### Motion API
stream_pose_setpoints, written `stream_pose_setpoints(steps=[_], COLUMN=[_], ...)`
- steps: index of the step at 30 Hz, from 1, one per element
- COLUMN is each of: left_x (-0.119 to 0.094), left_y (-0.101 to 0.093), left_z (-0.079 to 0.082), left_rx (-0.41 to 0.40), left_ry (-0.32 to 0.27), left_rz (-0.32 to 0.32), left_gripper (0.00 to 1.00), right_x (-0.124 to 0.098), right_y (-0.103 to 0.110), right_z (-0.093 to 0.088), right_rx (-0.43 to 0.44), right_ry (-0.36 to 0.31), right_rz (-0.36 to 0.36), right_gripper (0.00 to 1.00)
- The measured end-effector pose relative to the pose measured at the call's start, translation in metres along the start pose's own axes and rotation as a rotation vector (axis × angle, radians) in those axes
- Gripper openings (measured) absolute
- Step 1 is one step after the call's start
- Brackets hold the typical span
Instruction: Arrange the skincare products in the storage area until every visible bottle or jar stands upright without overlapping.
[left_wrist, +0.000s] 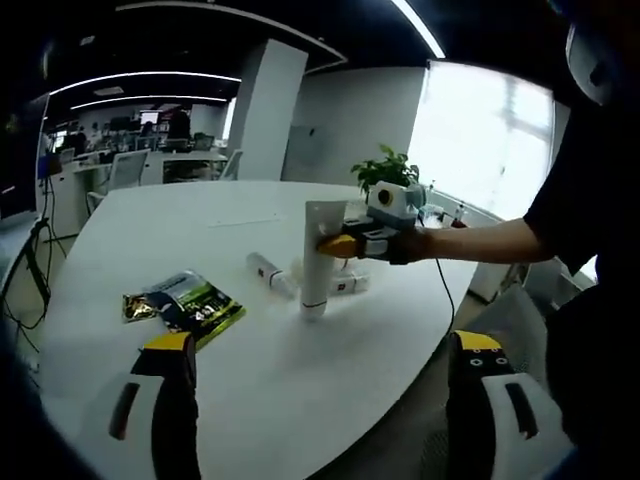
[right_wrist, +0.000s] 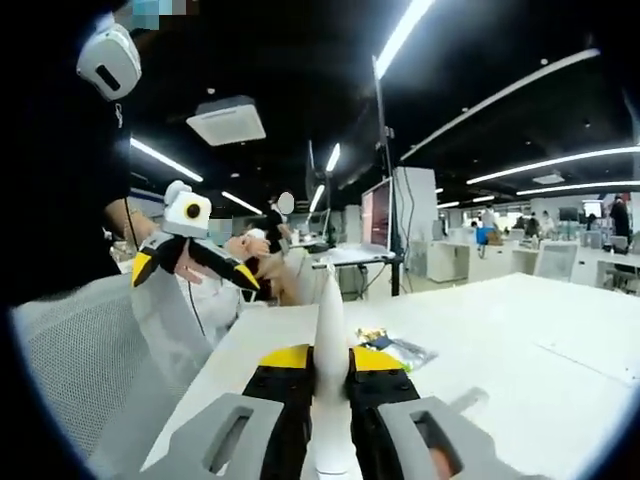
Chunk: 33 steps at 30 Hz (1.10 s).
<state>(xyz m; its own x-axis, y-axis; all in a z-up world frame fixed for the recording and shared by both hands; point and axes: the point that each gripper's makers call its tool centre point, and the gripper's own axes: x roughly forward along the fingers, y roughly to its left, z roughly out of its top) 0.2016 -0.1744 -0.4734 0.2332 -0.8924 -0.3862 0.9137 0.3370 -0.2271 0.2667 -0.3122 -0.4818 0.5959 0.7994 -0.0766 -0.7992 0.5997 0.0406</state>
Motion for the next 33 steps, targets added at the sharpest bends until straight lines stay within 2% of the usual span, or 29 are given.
stream_pose_setpoints(steps=[5, 16, 21, 23, 33], left_x=[0.002, 0.003, 0.001, 0.001, -0.004], left_y=[-0.003, -0.004, -0.003, -0.002, -0.003], left_z=[-0.003, -0.003, -0.001, 0.0, 0.002], left_rx=[0.011, 0.01, 0.002, -0.003, -0.023], left_ry=[0.019, 0.02, 0.01, 0.006, -0.003], left_rz=[-0.004, -0.009, -0.006, -0.004, 0.001], left_gripper=[0.98, 0.98, 0.97, 0.97, 0.97], right_x=[-0.002, -0.005, -0.007, -0.01, -0.027], right_y=[0.005, 0.002, -0.003, -0.003, 0.01], right_z=[-0.001, -0.002, -0.006, -0.01, -0.011], right_rx=[0.008, 0.029, 0.056, 0.084, 0.141], right_ry=[0.011, 0.037, 0.075, 0.094, 0.144], right_rz=[0.014, -0.005, -0.059, -0.08, -0.143], right_gripper=[0.05, 0.07, 0.18, 0.18, 0.34])
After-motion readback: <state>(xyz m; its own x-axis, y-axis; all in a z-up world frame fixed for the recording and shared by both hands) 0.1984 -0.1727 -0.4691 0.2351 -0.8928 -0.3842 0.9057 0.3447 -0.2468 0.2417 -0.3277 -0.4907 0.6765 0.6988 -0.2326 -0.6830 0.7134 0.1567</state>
